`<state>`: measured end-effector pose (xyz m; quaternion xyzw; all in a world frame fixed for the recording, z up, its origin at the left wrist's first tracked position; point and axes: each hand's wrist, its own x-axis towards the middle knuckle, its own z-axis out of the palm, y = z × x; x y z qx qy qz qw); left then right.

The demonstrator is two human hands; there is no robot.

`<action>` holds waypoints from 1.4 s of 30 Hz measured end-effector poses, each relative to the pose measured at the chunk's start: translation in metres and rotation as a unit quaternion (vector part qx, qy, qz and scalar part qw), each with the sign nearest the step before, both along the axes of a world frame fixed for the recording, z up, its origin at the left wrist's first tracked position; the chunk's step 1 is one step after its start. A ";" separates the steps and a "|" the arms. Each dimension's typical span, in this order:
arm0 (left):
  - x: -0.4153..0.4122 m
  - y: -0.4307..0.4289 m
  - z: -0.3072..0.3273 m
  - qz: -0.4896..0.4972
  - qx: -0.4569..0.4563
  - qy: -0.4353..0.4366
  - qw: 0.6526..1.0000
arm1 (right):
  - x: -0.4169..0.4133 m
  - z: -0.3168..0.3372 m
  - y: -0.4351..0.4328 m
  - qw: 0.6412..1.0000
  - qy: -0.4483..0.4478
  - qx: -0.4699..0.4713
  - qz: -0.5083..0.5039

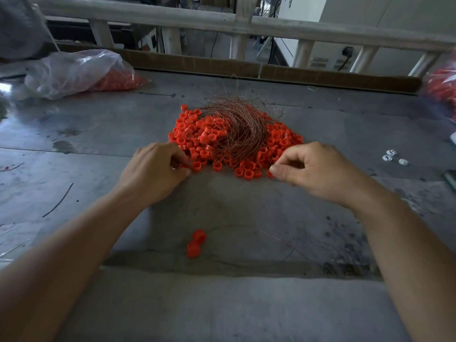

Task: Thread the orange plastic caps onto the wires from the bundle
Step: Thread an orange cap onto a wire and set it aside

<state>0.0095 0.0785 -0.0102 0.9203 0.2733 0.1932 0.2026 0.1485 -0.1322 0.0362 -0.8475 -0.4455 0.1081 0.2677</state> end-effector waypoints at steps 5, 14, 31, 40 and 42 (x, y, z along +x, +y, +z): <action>-0.005 -0.012 0.008 -0.016 -0.038 -0.066 0.997 | 0.006 -0.012 0.008 0.995 -0.064 0.066 -0.038; -0.008 -0.030 0.016 -0.077 -0.075 -0.094 0.990 | -0.003 -0.031 0.029 0.974 -0.215 0.028 0.061; -0.010 -0.043 0.019 -0.194 -0.155 -0.121 0.961 | -0.022 -0.013 0.022 0.907 -0.296 0.279 0.112; -0.012 -0.045 0.020 -0.312 -0.330 -0.121 0.883 | -0.046 -0.015 0.026 0.872 -0.300 0.301 0.242; -0.013 -0.046 0.022 -0.313 -0.344 -0.122 0.877 | -0.046 -0.015 0.025 0.880 -0.281 0.303 0.235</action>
